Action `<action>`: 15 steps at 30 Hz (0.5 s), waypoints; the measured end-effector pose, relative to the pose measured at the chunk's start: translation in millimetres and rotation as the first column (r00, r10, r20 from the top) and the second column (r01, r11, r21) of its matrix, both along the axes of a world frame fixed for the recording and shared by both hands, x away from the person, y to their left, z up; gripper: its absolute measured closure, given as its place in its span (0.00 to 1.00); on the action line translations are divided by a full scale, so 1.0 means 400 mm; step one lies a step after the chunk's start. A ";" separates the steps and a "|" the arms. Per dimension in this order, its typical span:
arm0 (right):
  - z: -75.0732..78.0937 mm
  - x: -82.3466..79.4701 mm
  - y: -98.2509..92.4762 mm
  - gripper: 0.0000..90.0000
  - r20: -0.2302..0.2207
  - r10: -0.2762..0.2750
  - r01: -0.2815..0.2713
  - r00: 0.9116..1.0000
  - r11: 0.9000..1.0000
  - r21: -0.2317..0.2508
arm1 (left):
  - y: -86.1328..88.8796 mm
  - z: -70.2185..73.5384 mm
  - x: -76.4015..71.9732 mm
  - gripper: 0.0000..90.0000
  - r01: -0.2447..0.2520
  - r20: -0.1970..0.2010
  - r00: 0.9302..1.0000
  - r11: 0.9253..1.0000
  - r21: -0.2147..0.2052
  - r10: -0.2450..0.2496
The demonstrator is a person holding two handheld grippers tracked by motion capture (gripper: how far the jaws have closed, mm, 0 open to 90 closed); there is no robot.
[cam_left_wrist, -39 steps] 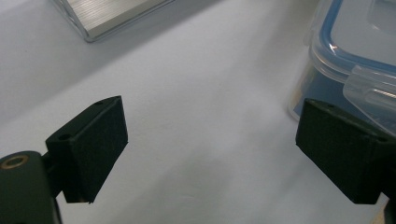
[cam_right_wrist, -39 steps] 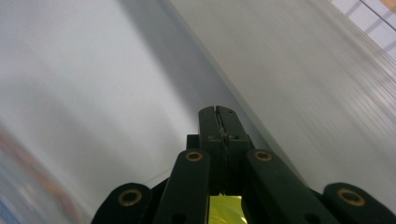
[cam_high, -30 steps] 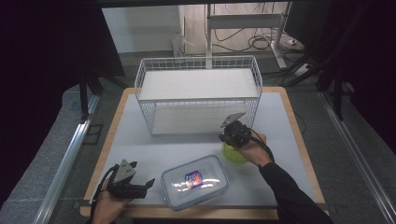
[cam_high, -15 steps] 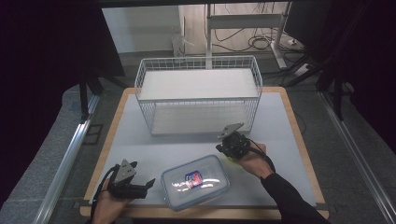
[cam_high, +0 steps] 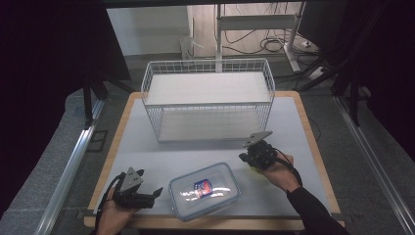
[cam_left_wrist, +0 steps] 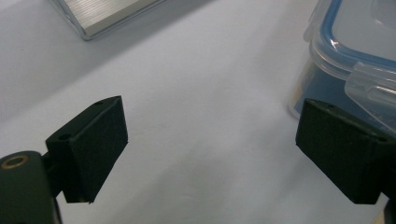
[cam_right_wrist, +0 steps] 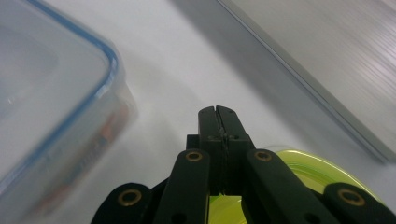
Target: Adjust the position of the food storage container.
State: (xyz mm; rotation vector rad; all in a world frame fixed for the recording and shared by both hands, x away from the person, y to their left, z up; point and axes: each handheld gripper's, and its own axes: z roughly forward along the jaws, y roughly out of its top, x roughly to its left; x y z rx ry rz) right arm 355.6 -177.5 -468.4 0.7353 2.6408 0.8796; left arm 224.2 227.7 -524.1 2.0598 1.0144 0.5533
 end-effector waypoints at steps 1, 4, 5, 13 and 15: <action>0.001 -0.001 -0.009 1.00 0.000 -0.007 0.007 1.000 1.000 0.000 | 0.000 0.000 0.000 0.10 0.000 -0.001 1.000 1.000 0.001 0.000; 0.004 -0.011 -0.056 1.00 0.000 -0.042 0.042 0.999 0.999 0.005 | -0.001 0.000 0.000 0.10 -0.002 -0.002 1.000 1.000 0.001 0.002; 0.005 -0.014 -0.066 1.00 -0.001 -0.050 0.050 0.999 0.999 0.007 | -0.001 0.000 0.001 0.10 -0.002 -0.003 1.000 1.000 0.000 0.002; 0.011 -0.047 -0.141 1.00 0.010 -0.136 0.135 0.991 0.989 0.054 | -0.003 0.000 0.001 0.14 -0.001 -0.016 1.000 1.000 0.005 0.001; 0.013 -0.057 -0.139 1.00 0.016 -0.133 0.132 0.991 0.988 0.079 | -0.006 0.003 -0.002 0.16 -0.006 -0.028 1.000 1.000 0.008 0.006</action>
